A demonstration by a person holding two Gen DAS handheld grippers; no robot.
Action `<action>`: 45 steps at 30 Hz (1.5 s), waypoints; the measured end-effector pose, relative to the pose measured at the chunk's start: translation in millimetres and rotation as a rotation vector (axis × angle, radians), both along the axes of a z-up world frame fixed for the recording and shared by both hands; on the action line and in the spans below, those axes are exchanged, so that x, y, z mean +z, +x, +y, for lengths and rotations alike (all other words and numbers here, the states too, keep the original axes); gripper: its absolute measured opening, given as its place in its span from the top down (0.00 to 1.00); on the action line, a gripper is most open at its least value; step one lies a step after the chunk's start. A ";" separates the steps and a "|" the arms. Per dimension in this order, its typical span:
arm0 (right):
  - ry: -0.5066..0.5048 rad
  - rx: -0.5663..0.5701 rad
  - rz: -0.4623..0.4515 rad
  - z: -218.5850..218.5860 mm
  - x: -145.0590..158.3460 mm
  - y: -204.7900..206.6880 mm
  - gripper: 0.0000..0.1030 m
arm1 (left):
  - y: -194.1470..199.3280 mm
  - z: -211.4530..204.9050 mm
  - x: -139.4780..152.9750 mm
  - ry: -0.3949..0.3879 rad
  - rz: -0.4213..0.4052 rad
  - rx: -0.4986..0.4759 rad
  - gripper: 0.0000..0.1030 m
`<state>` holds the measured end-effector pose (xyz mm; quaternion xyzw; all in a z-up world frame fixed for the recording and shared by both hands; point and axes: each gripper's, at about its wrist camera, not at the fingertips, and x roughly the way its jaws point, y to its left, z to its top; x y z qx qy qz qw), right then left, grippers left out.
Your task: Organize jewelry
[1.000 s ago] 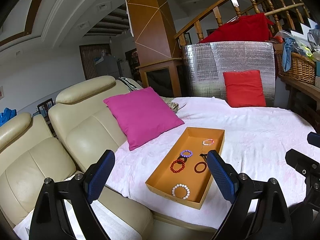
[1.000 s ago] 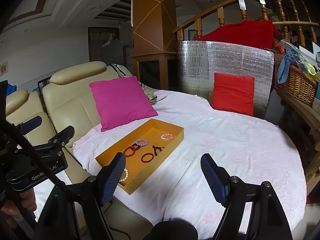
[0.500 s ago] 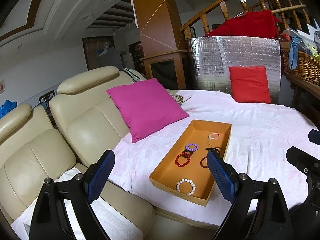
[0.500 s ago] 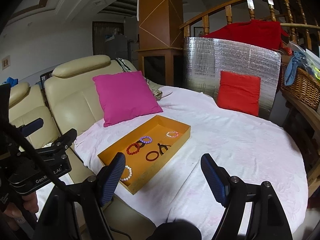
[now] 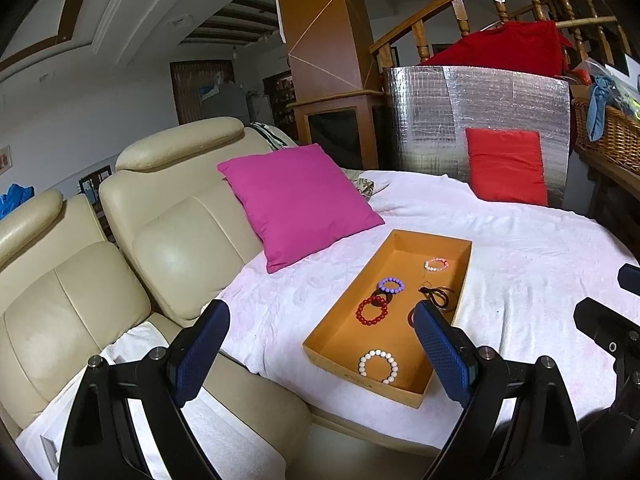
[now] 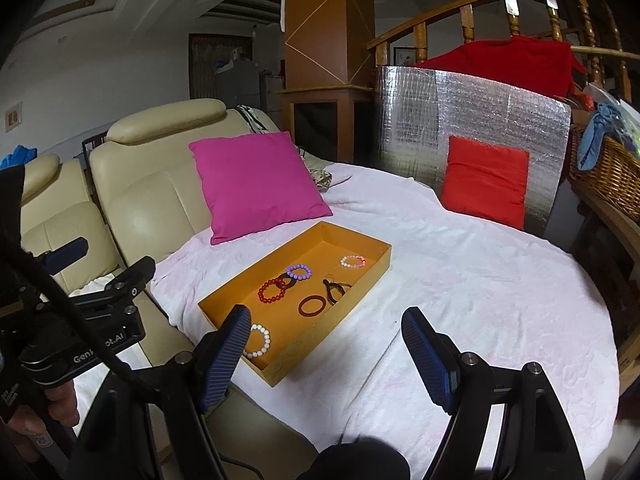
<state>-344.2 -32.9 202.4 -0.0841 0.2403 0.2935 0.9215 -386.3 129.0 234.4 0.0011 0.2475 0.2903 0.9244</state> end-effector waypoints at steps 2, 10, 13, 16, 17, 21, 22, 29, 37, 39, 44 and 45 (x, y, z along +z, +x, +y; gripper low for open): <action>-0.008 0.002 -0.001 2.4 -0.1 0.6 0.21 | -0.2 2.5 -1.3 -0.007 -0.001 0.005 0.09; -0.037 0.014 -0.002 14.1 -2.7 2.5 0.21 | 1.1 14.5 -6.3 -0.037 -0.001 0.019 0.09; -0.044 0.018 -0.001 16.5 -4.2 3.2 0.21 | 0.9 16.9 -7.9 -0.043 0.002 0.016 0.09; -0.045 0.019 0.002 16.0 -4.9 4.3 0.21 | 1.1 16.7 -8.1 -0.041 0.005 0.013 0.09; -0.045 0.019 0.002 16.7 -4.5 4.3 0.21 | 1.1 16.6 -8.2 -0.040 0.005 0.015 0.09; -0.048 0.021 -0.002 18.4 -4.6 3.9 0.21 | 1.2 18.5 -8.1 -0.044 0.002 0.016 0.09; -0.049 0.022 -0.003 18.7 -4.8 3.9 0.21 | 1.3 19.3 -8.1 -0.043 0.002 0.017 0.09; -0.052 0.019 0.002 20.6 -5.4 5.0 0.21 | 3.1 21.4 -8.9 -0.052 0.006 0.016 0.09; -0.062 0.021 -0.003 24.9 -6.0 4.4 0.21 | 3.3 25.9 -11.1 -0.064 0.007 0.021 0.09; -0.061 0.023 -0.002 25.3 -6.6 4.8 0.21 | 3.7 26.8 -11.8 -0.065 0.009 0.025 0.09; -0.059 0.023 0.000 26.9 -7.7 6.2 0.21 | 6.5 26.8 -13.9 -0.064 0.018 0.024 0.09; -0.059 0.023 0.001 26.9 -7.8 6.1 0.21 | 7.3 26.7 -14.2 -0.062 0.019 0.024 0.09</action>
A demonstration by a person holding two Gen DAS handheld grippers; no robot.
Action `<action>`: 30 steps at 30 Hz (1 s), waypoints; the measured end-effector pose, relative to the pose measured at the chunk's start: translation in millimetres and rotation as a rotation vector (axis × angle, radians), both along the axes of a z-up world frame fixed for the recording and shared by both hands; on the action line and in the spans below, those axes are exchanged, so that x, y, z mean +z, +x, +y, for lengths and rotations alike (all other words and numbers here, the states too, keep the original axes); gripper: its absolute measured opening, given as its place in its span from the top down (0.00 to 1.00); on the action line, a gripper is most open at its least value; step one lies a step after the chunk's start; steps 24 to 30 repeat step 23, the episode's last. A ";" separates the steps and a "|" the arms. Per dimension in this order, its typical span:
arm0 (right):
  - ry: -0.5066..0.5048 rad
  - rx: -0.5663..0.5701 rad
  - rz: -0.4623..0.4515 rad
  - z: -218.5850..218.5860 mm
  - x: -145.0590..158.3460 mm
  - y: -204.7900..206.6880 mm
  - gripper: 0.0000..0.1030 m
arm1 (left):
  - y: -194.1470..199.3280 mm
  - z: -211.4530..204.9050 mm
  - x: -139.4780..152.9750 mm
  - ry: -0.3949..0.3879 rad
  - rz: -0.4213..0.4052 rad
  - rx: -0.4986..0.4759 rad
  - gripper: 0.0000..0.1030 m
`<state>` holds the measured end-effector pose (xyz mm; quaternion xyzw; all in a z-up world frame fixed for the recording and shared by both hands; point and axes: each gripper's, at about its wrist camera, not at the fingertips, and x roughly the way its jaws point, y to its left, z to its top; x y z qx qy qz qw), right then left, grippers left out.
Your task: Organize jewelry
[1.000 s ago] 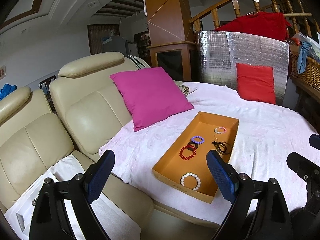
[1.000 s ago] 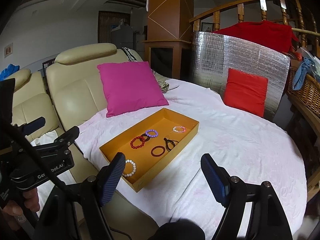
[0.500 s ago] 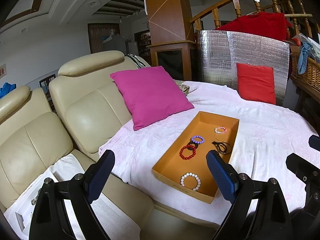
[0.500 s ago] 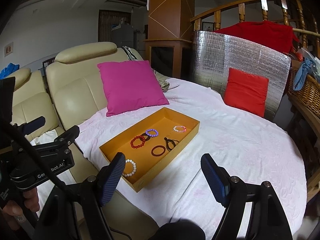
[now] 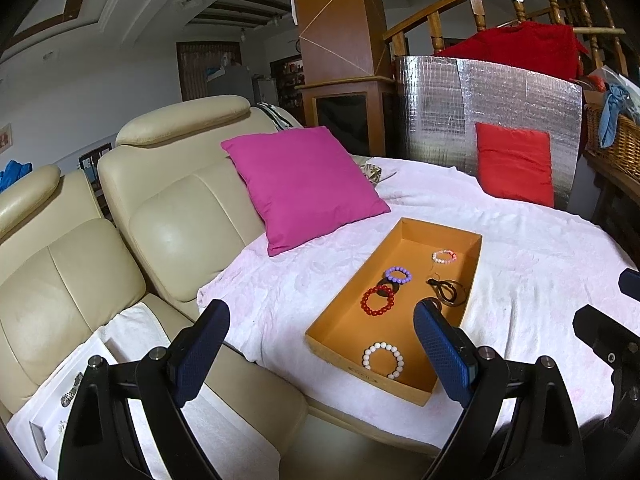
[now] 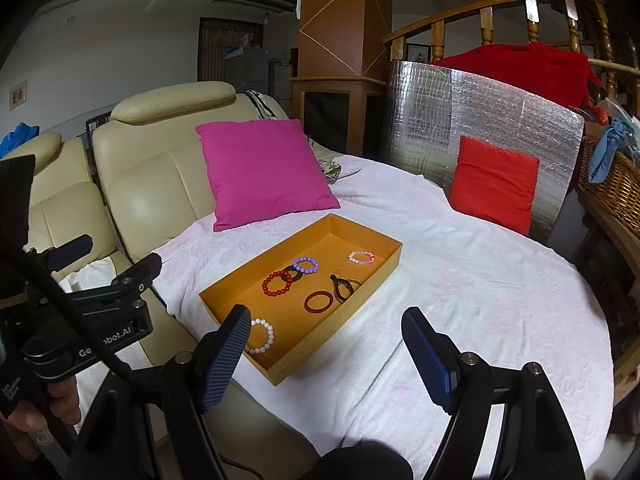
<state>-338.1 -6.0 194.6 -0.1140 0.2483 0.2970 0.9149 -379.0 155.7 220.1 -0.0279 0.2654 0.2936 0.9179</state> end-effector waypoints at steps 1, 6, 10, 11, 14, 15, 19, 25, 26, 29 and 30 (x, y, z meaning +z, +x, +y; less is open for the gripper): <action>0.000 0.001 0.001 0.4 -0.2 0.4 0.21 | 0.8 0.1 -0.3 0.002 0.003 0.002 0.09; -0.001 0.006 0.005 2.5 -2.6 5.3 0.21 | 4.9 0.6 -2.8 0.005 0.013 0.009 0.09; -0.003 0.003 0.006 4.4 -4.9 10.1 0.21 | 8.1 1.5 -4.0 0.010 0.021 0.014 0.09; -0.003 0.005 0.010 4.6 -5.5 11.6 0.21 | 9.5 1.9 -3.9 0.010 0.022 0.016 0.09; -0.002 0.006 0.019 6.2 -7.4 17.4 0.21 | 13.3 3.0 -4.0 0.010 0.027 0.028 0.09; -0.003 0.008 0.024 7.0 -8.0 20.1 0.21 | 14.3 3.4 -4.1 0.010 0.028 0.029 0.09; 0.006 0.017 0.040 6.0 -9.5 31.1 0.22 | 22.4 1.5 -4.3 0.018 0.034 0.043 0.09; 0.046 -0.012 0.043 -16.2 -6.0 52.1 0.22 | 55.8 -26.3 -6.8 0.026 0.039 -0.054 0.09; 0.046 -0.012 0.043 -16.2 -6.0 52.1 0.22 | 55.8 -26.3 -6.8 0.026 0.039 -0.054 0.09; 0.046 -0.012 0.043 -16.2 -6.0 52.1 0.22 | 55.8 -26.3 -6.8 0.026 0.039 -0.054 0.09; 0.046 -0.012 0.043 -16.2 -6.0 52.1 0.22 | 55.8 -26.3 -6.8 0.026 0.039 -0.054 0.09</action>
